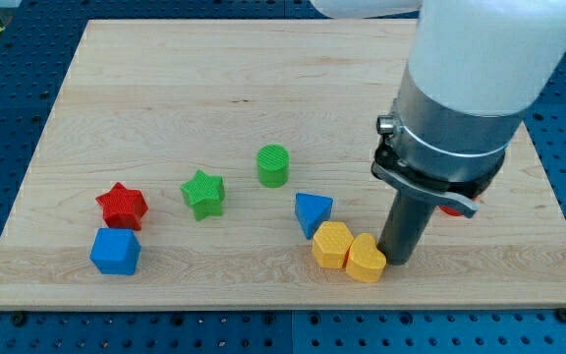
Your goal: Push the yellow heart along with the yellow hexagon towards bottom center
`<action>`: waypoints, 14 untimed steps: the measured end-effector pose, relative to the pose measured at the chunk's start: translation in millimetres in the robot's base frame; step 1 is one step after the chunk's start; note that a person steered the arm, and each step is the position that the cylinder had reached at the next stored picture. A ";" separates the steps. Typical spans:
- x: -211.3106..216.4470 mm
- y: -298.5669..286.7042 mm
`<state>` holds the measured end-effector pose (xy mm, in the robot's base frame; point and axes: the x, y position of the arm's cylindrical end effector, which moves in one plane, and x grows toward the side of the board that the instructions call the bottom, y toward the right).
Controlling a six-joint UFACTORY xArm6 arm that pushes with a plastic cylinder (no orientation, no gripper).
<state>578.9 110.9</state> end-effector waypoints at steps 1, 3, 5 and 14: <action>3.5 9.6; 10.6 37.5; 39.1 81.9; -0.3 -58.3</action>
<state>578.6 52.6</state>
